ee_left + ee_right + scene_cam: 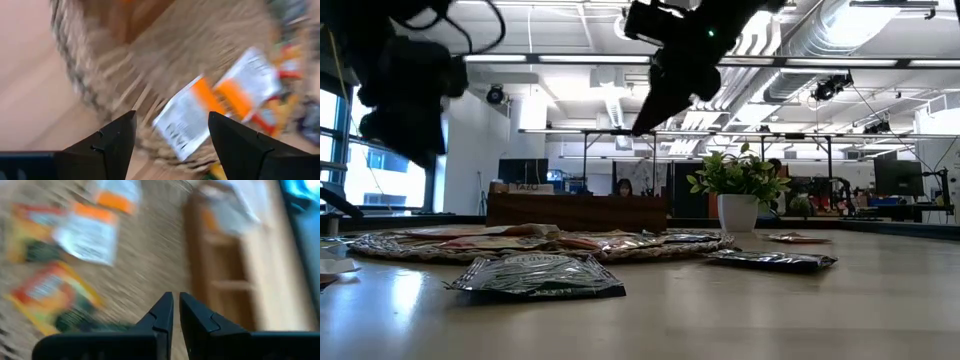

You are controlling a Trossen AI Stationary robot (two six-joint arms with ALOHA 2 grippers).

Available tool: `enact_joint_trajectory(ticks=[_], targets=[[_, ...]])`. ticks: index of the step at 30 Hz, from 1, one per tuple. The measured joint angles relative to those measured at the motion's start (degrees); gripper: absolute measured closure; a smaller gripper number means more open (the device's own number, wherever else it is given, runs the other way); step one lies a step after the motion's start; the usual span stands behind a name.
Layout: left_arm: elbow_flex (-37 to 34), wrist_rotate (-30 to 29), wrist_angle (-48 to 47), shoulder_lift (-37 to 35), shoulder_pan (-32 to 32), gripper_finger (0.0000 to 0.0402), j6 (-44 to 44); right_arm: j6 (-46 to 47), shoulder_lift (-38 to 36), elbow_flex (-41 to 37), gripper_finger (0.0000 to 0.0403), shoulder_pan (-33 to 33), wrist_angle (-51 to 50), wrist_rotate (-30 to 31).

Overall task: Pick & Place Tea
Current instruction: Put the white tea packet into the left compartment of the wooden organizer

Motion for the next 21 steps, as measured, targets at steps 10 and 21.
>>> enact_joint_trajectory(ticks=[10, 21], targets=[[-0.8, 7.0, 7.8, 15.1, -1.4, 0.0157, -6.3, -2.1, 2.5, -17.4, 0.04, 0.0, 37.2, -12.3], [-0.5, 7.0, 13.8, 23.1, -5.0, 0.0176, -9.1, 2.6, 2.4, -17.6, 0.04, 0.0, 34.8, -8.5]])
